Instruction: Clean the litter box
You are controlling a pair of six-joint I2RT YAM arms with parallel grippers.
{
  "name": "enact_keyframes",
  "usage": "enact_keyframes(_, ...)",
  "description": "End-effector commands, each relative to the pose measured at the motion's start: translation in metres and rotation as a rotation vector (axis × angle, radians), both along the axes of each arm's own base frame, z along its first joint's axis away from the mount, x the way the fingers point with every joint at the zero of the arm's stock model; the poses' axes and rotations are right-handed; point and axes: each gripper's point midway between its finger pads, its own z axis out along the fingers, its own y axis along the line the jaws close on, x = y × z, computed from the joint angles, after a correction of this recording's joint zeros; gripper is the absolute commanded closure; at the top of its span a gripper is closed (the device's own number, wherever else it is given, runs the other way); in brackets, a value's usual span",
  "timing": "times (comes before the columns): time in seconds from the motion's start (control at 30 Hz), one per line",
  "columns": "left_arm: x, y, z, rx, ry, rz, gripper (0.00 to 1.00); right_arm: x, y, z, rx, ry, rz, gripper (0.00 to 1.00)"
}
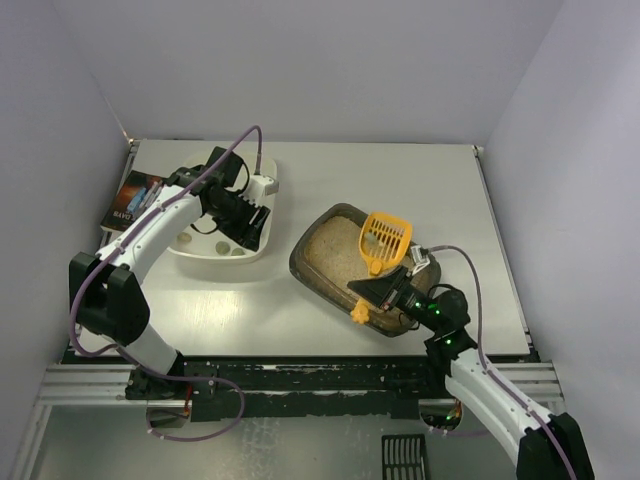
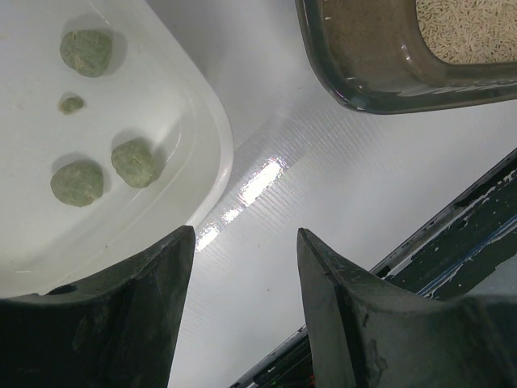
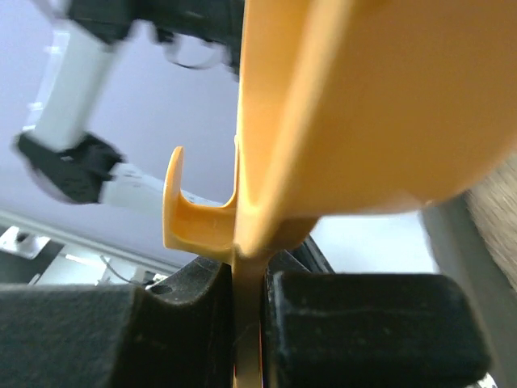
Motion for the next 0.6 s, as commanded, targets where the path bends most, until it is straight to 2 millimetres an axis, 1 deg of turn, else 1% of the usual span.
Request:
enact_keyframes(0.0, 0.003, 0.003, 0.008, -0.012, -0.039, 0.012, 0.35, -0.031, -0.008, 0.035, 0.208, -0.228, 0.056, 1.00)
enact_keyframes(0.07, 0.003, 0.003, 0.007, -0.012, -0.038, 0.014, 0.35, -0.038, -0.004, 0.046, 0.219, -0.268, 0.107, 1.00)
enact_keyframes(0.17, 0.004, 0.002, 0.007, -0.014, -0.035, 0.011, 0.35, -0.041, 0.001, 0.051, 0.235, -0.251, 0.162, 1.00)
enact_keyframes(0.33, 0.005, 0.002, 0.007, -0.011, -0.037, 0.013, 0.35, -0.036, 0.005, 0.040, 0.229, -0.170, 0.180, 1.00)
enact_keyframes(0.47, 0.004, 0.004, 0.007, -0.009, -0.043, 0.017, 0.35, -0.033, 0.009, 0.039, 0.214, -0.154, 0.194, 1.00)
enact_keyframes(0.57, 0.004, 0.004, 0.007, -0.007, -0.042, 0.018, 0.35, -0.021, 0.017, 0.025, 0.122, -0.076, 0.202, 1.00)
